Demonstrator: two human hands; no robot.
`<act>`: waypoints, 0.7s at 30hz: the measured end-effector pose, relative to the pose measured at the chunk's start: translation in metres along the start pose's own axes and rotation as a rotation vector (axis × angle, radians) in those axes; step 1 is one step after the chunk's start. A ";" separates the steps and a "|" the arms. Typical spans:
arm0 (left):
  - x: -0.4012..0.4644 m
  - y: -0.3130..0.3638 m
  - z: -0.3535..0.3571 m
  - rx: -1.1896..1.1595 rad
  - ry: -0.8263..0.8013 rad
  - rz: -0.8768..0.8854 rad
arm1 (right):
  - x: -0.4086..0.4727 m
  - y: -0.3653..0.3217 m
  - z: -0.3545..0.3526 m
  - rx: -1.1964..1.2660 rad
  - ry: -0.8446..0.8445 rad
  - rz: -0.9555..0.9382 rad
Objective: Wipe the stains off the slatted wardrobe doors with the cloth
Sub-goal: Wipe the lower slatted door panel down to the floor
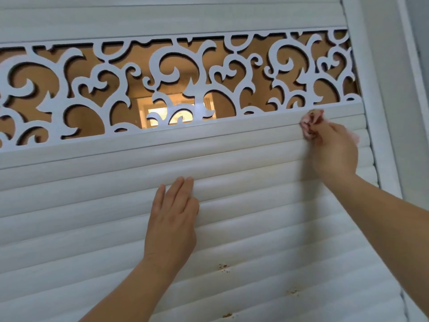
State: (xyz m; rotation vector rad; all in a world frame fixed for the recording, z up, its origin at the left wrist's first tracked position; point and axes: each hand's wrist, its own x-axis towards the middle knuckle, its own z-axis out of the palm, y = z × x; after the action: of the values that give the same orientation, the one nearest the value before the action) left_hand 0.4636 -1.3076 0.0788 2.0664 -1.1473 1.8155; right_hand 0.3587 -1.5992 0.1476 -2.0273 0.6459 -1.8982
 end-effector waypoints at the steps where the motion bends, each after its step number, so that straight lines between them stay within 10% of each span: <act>1: 0.000 0.001 0.001 -0.004 0.002 -0.001 | -0.006 -0.006 0.004 0.001 0.013 0.024; 15: 0.002 0.004 0.003 0.013 0.029 -0.022 | -0.095 -0.073 0.023 -0.011 -0.086 -0.882; 21: 0.001 0.004 0.003 0.038 0.030 -0.017 | -0.084 -0.026 0.015 -0.135 -0.062 -0.706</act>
State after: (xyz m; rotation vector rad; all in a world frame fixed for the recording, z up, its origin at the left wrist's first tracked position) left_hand 0.4636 -1.3121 0.0777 2.0556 -1.0927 1.8682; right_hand 0.3742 -1.5358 0.0864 -2.6293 0.0209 -2.1654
